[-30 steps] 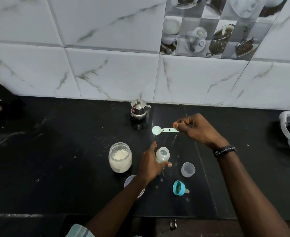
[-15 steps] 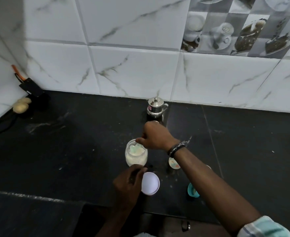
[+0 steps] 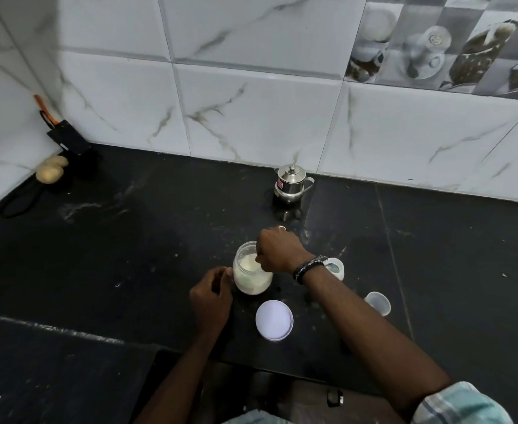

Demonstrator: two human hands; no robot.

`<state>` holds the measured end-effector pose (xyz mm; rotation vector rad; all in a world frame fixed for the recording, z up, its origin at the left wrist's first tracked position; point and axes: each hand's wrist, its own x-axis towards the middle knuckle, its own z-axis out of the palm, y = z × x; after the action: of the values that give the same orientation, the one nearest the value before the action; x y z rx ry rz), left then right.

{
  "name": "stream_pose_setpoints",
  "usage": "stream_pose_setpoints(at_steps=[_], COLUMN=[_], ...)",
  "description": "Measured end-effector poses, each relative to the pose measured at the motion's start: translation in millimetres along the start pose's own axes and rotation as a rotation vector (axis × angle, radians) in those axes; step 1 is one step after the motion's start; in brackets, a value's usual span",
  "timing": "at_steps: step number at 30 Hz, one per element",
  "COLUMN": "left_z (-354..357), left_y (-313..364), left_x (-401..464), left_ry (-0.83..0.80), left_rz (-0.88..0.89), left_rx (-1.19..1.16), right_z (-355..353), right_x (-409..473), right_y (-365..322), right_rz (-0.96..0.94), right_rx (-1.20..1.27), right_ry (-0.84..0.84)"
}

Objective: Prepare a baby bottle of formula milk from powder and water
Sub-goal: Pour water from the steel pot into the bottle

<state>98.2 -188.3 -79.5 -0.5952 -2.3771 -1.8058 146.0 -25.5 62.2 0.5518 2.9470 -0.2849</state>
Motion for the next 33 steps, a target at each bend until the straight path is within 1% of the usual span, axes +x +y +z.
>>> stream_pose_setpoints(at_steps=[2, 5, 9, 11, 13, 16, 18, 20, 23, 26, 29, 33], left_z=[6.4, 9.7, 8.4, 8.6, 9.1, 9.4, 9.5, 10.2, 10.7, 12.6, 13.6, 14.4], left_y=[-1.5, -5.4, -8.3, -6.3, -6.5, -6.0, -4.8, -3.3, -0.7, -0.5, -1.0, -2.2], left_x=[1.0, -0.5, 1.2, 3.9, 4.3, 6.0, 6.6, 6.8, 7.1, 7.9, 8.2, 8.2], left_ry=[0.003, 0.005, 0.007, -0.003, -0.017, -0.025, -0.031, -0.031, -0.027, -0.019, -0.003, 0.000], left_rz=[-0.016, -0.036, -0.056, -0.050, -0.029, -0.033, -0.036, -0.041, -0.030, -0.010, -0.008, -0.003], left_rx=[0.007, 0.014, 0.052, 0.087, 0.109, 0.117, 0.140, 0.156, 0.184, 0.204, 0.220, 0.219], right_z=[-5.0, -15.2, -33.9, -42.5, -46.6, -48.3, -48.0, -45.7, -39.6, -29.4, -20.3, -11.9], right_x=[-1.6, -1.8, 0.3, 5.4, 17.3, 42.9, 58.7, 73.7, 90.8, 107.2, 119.3, 131.2], right_y=[1.0, 5.0, 19.6, 30.9, 48.8, 83.1, 106.3, 127.7, 147.8, 158.8, 161.5, 161.3], right_rz=[-0.014, -0.016, 0.038, 0.113, 0.245, 0.429, 0.493, 0.537, 0.577, 0.571, 0.546, 0.570], right_rx=[0.062, 0.264, 0.488, 0.576, 0.698, 0.831, 0.838, 0.815, 0.798, 0.783, 0.857, 0.960], right_ry=[0.010, 0.038, 0.195, 0.326, 0.451, 0.554, 0.595, 0.592, 0.524, 0.475, 0.435, 0.497])
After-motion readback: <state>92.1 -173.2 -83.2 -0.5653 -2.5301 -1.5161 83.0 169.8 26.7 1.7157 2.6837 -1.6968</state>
